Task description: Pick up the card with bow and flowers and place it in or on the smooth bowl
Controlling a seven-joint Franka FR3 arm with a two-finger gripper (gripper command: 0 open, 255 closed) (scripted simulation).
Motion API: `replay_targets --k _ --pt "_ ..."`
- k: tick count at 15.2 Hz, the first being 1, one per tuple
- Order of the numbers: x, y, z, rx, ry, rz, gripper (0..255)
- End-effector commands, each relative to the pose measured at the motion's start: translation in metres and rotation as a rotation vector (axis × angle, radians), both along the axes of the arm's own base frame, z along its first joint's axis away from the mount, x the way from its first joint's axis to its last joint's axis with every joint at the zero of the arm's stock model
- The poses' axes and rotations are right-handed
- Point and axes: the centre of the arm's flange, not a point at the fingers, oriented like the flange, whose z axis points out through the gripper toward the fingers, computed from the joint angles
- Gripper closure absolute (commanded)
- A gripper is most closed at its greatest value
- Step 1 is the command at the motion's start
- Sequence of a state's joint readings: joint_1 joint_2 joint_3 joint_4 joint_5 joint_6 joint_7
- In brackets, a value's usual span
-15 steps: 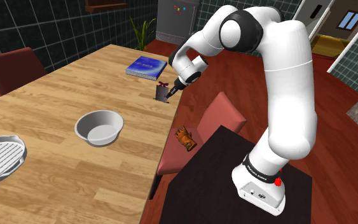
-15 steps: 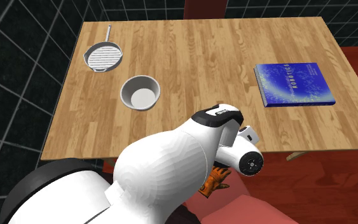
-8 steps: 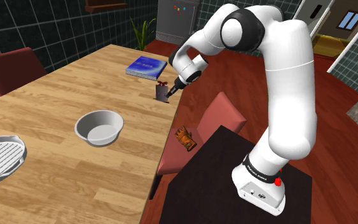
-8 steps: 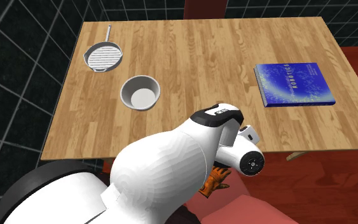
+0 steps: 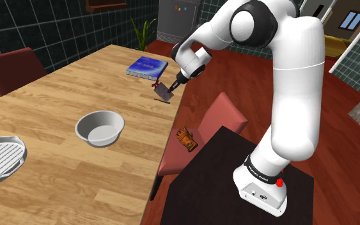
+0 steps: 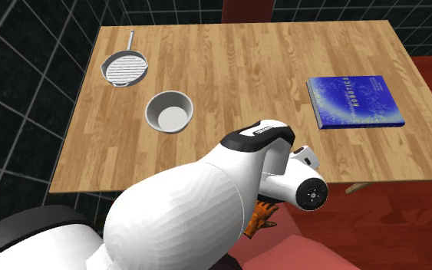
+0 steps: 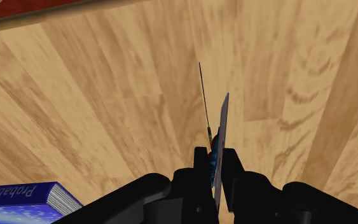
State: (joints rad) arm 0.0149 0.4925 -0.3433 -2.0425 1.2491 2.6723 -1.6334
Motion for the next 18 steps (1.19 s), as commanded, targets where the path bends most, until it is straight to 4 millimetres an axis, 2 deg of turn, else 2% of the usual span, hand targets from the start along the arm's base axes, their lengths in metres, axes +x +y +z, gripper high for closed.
replay_targets --k 1,18 --pt "0.001 -0.001 0.012 0.0 0.0 0.0 255" --pt "0.001 -0.001 0.102 0.0 0.0 0.0 255"
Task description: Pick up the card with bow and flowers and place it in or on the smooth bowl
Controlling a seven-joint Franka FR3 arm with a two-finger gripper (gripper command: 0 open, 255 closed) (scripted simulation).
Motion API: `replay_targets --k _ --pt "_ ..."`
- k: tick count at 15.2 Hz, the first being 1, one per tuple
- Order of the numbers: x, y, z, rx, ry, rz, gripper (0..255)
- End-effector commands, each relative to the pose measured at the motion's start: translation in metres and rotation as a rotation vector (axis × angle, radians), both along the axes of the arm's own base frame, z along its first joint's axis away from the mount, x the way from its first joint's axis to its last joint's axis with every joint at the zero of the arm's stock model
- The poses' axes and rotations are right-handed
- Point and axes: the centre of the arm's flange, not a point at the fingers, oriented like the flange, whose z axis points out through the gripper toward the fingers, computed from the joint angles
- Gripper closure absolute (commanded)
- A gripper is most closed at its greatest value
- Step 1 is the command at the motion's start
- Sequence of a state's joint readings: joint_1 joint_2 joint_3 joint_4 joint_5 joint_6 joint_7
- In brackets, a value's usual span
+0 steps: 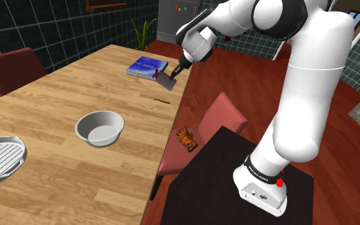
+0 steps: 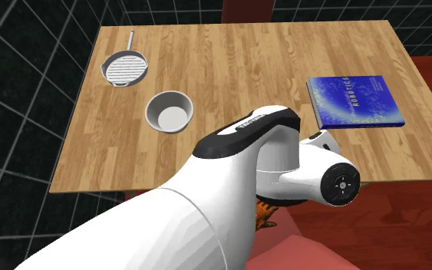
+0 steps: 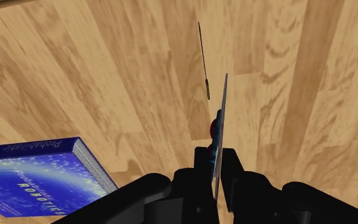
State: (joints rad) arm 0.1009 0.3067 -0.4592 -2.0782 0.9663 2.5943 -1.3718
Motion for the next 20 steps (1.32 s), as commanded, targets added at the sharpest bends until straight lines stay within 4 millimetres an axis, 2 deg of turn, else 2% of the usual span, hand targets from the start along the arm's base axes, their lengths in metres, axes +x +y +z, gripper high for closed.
replay_targets --k 1,2,20 --pt "-0.001 0.001 0.011 0.0 0.0 0.0 255" --pt "-0.001 0.001 0.011 0.0 0.0 0.0 255" --pt "-0.009 0.238 0.004 0.0 0.0 0.0 255"
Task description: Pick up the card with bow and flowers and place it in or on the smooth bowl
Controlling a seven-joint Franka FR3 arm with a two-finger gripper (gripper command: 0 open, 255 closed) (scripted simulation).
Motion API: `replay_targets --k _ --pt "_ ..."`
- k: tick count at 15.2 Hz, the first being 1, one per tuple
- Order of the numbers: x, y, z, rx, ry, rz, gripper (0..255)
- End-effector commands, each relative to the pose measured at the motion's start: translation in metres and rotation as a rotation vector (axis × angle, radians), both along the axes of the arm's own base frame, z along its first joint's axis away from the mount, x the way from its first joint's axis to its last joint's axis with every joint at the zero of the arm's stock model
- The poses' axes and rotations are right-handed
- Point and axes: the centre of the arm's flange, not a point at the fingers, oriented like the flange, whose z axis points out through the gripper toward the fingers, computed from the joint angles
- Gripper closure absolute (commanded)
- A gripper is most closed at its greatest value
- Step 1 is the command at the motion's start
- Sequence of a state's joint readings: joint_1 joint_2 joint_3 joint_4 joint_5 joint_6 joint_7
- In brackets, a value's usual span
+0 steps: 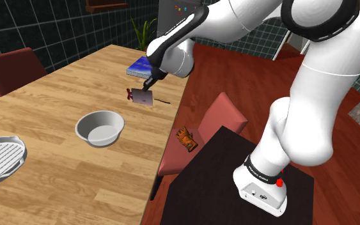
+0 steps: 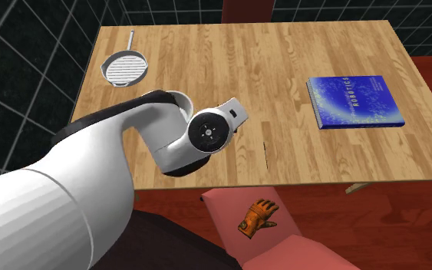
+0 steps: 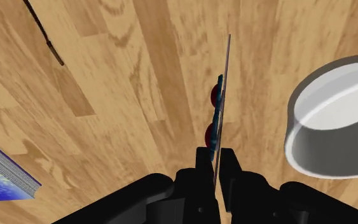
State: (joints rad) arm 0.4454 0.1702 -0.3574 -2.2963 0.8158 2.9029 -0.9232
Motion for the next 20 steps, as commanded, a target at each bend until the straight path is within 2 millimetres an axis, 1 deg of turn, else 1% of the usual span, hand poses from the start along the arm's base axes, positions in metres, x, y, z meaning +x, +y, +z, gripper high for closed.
replay_targets --k 1,16,20 --pt "0.0 0.028 0.0 0.001 -0.001 -0.002 255" --pt "-0.007 0.225 -0.006 0.001 -0.001 -0.002 255" --pt "-0.007 0.225 -0.027 0.001 -0.001 -0.002 255"
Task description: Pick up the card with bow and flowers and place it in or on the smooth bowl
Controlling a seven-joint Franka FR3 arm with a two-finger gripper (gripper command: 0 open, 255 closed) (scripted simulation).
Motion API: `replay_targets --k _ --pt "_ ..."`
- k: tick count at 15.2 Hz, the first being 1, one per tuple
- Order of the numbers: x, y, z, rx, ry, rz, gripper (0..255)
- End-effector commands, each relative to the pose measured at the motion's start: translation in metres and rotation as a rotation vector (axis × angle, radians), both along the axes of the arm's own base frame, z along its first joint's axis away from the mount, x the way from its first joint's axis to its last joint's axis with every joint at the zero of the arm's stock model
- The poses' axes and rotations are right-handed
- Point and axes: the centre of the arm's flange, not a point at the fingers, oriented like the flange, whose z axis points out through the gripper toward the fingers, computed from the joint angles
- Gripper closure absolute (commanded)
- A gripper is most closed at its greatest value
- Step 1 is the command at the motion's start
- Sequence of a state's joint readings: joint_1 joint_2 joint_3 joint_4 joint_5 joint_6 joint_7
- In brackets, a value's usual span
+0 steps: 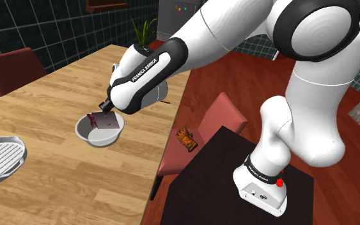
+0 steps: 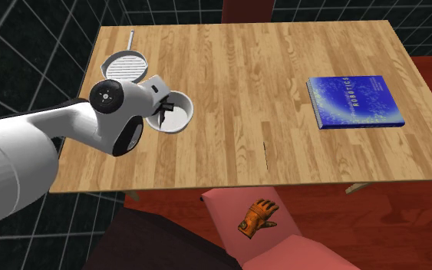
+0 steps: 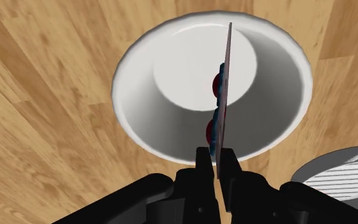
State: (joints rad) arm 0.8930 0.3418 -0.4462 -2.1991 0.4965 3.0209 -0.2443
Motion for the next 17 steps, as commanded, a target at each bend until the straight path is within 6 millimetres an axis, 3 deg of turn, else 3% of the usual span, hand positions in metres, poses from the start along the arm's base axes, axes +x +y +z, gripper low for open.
replay_targets --k 1,6,14,15,17 --pt "-0.001 0.001 -0.011 0.0 0.0 -0.001 255" --pt "-0.001 0.001 -0.041 0.0 0.0 -0.001 255" --pt "-0.001 0.001 -0.041 0.0 0.0 -0.001 255" --pt "0.001 0.001 -0.04 0.0 0.0 -0.001 0" --pt "0.0 0.002 -0.04 0.0 0.0 -0.001 0"
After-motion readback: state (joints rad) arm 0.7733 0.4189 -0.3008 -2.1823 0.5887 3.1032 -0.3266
